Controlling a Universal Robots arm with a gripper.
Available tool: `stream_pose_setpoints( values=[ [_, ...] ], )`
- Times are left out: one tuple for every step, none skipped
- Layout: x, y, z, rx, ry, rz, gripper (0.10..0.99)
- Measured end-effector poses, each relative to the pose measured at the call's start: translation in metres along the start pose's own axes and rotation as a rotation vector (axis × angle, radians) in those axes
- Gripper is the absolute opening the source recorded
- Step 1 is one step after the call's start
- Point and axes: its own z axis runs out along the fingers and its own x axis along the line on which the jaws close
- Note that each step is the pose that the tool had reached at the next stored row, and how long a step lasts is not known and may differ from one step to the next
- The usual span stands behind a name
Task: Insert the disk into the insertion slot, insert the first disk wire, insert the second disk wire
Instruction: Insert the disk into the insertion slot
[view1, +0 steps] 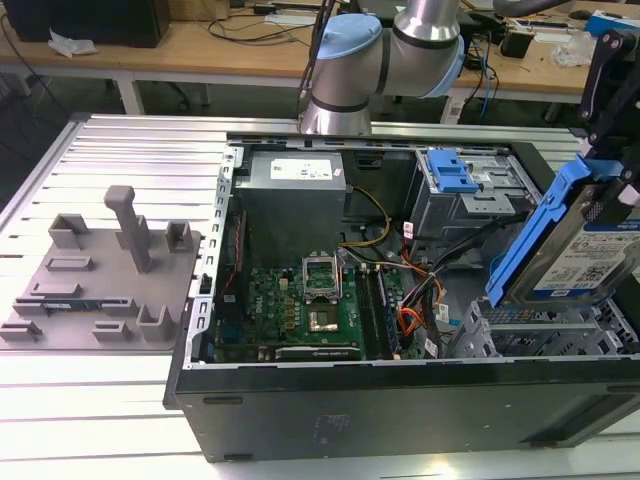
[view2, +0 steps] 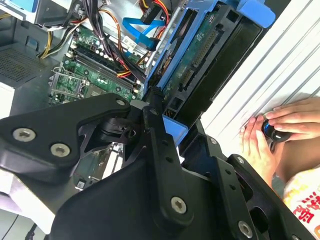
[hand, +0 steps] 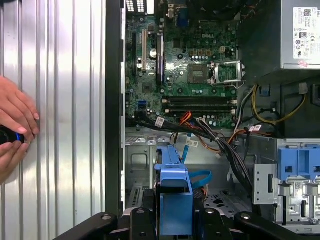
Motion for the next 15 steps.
stream_pose_setpoints(
  values=[
    [0.0,0.0,0.0009,0.0,0.0001,0.0,0.365],
    [0.0,0.0,0.0017,0.0,0.0,0.0,0.365],
    [0.0,0.0,0.0021,0.0,0.0,0.0,0.365],
    [0.0,0.0,0.0029,0.0,0.0,0.0,0.365],
    [0.0,0.0,0.0034,0.0,0.0001,0.0,0.365],
    [0.0001,-0.0001,0.004,0.0,0.0,0.0,0.365],
    [0.0001,-0.0001,0.0046,0.0,-0.0001,0.0,0.365],
    [0.0001,-0.0002,0.005,0.0,0.0,0.0,0.365],
    [0.0,-0.0002,0.0054,0.0,0.0,0.0,0.365],
    [0.0,-0.0006,0.0058,0.0,0.0,0.0,0.365],
    [-0.0001,-0.001,0.0062,-0.001,0.0,0.0,0.365],
    [-0.0002,-0.0011,0.0067,-0.001,-0.0002,0.0,0.365],
    [-0.0002,-0.0011,0.0073,-0.001,-0.0001,0.0,0.365],
    [-0.0002,-0.0011,0.0079,-0.001,-0.0001,0.0,0.365],
    [-0.0002,-0.0011,0.0087,-0.001,0.0001,0.001,0.365]
  ],
)
